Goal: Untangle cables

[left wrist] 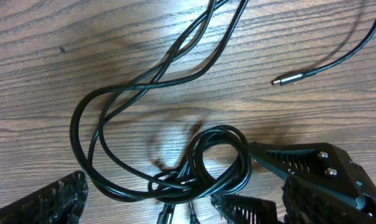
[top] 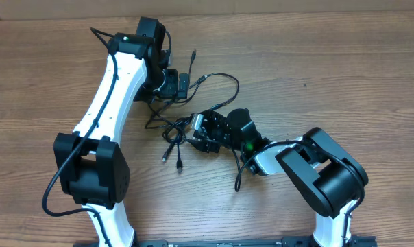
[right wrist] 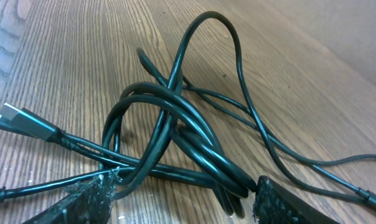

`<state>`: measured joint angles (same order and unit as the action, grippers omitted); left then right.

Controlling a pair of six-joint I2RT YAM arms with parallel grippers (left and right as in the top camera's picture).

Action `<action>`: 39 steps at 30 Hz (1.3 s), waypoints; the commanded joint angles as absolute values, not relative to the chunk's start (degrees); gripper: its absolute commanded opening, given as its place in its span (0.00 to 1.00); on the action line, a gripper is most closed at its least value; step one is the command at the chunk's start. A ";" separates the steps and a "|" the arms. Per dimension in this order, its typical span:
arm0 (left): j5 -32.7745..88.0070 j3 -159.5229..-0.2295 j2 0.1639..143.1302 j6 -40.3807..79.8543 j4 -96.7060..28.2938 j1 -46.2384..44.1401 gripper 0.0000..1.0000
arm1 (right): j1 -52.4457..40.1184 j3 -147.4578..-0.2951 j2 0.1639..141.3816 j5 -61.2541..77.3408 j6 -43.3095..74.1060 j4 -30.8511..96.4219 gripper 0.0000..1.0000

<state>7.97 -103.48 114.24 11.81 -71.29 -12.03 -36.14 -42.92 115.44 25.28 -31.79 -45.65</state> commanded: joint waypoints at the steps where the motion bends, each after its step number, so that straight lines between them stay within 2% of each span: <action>1: 8.43 -104.64 114.21 11.11 -71.26 -12.03 1.00 | -36.27 -43.27 115.98 25.82 -32.05 -47.97 0.67; 10: 8.43 -104.64 114.21 11.14 -71.29 -12.03 1.00 | -36.32 -43.27 116.01 26.52 -32.05 -49.60 0.51; 13: 8.43 -104.62 114.21 11.11 -71.26 -12.03 1.00 | -36.32 -43.27 116.01 31.20 -32.03 -49.47 0.41; 14: 8.43 -104.62 114.21 11.14 -71.26 -12.03 1.00 | -36.32 -43.27 116.01 33.08 -32.03 -49.34 0.35; 15: 8.43 -104.64 114.21 11.14 -71.26 -12.03 1.00 | -36.32 -43.27 116.03 34.20 -32.01 -49.19 0.16; 16: 8.43 -104.64 114.21 11.14 -71.26 -12.03 1.00 | -36.32 -43.27 116.01 34.24 -32.01 -48.99 0.04; 31: 8.43 -104.64 114.21 11.14 -71.26 -12.03 1.00 | -36.32 -43.24 116.01 34.79 -31.57 -45.58 0.04; 33: 8.43 -104.62 114.21 11.14 -71.26 -12.03 1.00 | -35.88 -43.24 115.92 31.31 -31.22 -45.58 0.04; 36: 8.40 -104.64 114.21 11.11 -71.26 -12.03 1.00 | -33.69 -43.24 112.92 21.89 -21.41 -44.49 0.04; 39: 8.43 -104.64 114.21 11.14 -71.26 -12.03 0.99 | -30.70 -43.24 107.48 21.39 -18.35 -38.46 0.04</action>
<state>7.97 -103.48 114.24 11.81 -71.29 -12.03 -34.46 -42.94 113.89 26.68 -25.21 -42.06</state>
